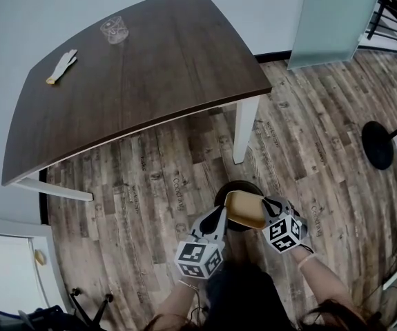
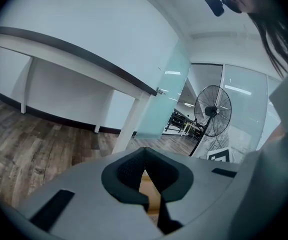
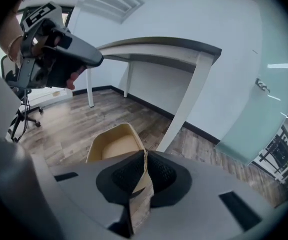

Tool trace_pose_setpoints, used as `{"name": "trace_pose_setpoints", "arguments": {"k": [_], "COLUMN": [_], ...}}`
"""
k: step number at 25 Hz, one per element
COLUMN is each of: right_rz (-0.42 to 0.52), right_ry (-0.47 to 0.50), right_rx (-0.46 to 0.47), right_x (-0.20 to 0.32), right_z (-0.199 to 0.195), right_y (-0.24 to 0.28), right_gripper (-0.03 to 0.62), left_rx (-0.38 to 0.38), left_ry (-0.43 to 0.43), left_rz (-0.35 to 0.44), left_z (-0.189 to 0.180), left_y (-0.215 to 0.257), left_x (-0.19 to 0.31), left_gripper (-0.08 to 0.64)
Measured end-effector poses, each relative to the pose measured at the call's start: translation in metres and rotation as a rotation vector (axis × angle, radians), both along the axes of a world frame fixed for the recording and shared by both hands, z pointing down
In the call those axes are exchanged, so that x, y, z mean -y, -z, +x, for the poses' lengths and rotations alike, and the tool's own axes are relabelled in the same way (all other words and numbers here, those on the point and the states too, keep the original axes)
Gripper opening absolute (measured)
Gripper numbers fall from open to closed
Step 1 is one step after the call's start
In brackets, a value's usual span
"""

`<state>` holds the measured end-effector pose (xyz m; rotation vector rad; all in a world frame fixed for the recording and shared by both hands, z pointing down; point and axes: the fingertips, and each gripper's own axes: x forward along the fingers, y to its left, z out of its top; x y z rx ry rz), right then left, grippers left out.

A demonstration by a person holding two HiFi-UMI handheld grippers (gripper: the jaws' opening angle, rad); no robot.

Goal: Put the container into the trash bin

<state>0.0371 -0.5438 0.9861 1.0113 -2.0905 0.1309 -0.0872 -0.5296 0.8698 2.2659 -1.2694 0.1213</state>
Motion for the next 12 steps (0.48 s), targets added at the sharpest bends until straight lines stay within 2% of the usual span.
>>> {"name": "trace_pose_setpoints", "arguments": {"k": [7, 12], "right_rz": [-0.077, -0.154], "right_ry": [0.032, 0.044], "right_rx": [-0.003, 0.052], "right_x": [0.006, 0.005], "right_z": [-0.008, -0.017], "right_y": [-0.042, -0.056], "right_gripper": [0.037, 0.067], "left_rx": [-0.011, -0.019], "left_ry": [0.003, -0.002], "left_rz": [0.010, 0.001], "left_z": [0.004, 0.006], "left_y": [-0.007, -0.005], "left_x": [0.015, 0.020], "left_gripper": [0.020, 0.020]}}
